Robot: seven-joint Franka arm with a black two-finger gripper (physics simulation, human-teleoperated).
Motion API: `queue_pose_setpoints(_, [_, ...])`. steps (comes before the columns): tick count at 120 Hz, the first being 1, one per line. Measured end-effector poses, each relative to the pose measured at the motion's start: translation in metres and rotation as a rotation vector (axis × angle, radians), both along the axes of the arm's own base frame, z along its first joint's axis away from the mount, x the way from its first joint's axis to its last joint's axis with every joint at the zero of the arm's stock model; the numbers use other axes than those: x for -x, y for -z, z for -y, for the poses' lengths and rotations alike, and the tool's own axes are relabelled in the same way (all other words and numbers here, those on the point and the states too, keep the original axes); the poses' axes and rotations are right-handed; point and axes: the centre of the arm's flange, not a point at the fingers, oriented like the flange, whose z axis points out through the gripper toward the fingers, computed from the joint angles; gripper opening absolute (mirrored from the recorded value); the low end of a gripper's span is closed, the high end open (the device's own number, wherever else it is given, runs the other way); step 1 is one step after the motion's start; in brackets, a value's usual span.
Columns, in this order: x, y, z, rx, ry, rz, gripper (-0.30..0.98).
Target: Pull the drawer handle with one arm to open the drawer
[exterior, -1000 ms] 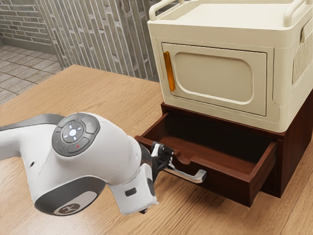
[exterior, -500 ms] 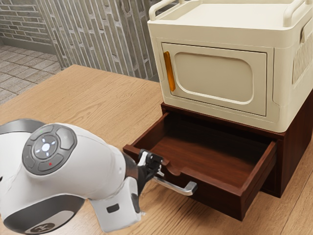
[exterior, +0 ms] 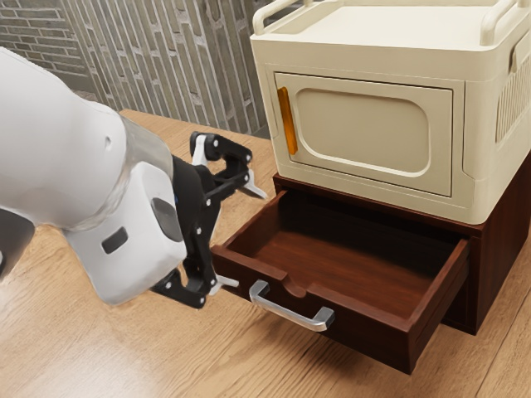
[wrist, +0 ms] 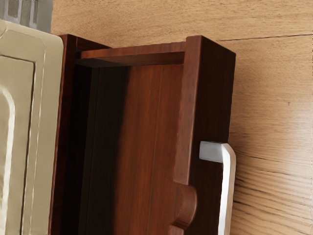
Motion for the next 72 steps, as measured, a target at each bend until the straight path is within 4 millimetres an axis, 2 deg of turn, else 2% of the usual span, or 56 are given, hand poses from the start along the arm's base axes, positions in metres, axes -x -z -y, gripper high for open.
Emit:
queue_pose_setpoints(20, [-0.013, -0.033, -0.004, 0.076, -0.105, -0.084, 0.69])
queue_pose_setpoints(43, [-0.024, -0.049, -0.020, 0.130, -0.331, -0.222, 0.69])
queue_pose_setpoints(62, [-0.039, -0.056, -0.064, 0.186, -0.562, -0.290, 0.69])
queue_pose_setpoints(72, [-0.066, -0.050, -0.101, 0.199, -0.705, -0.314, 0.69])
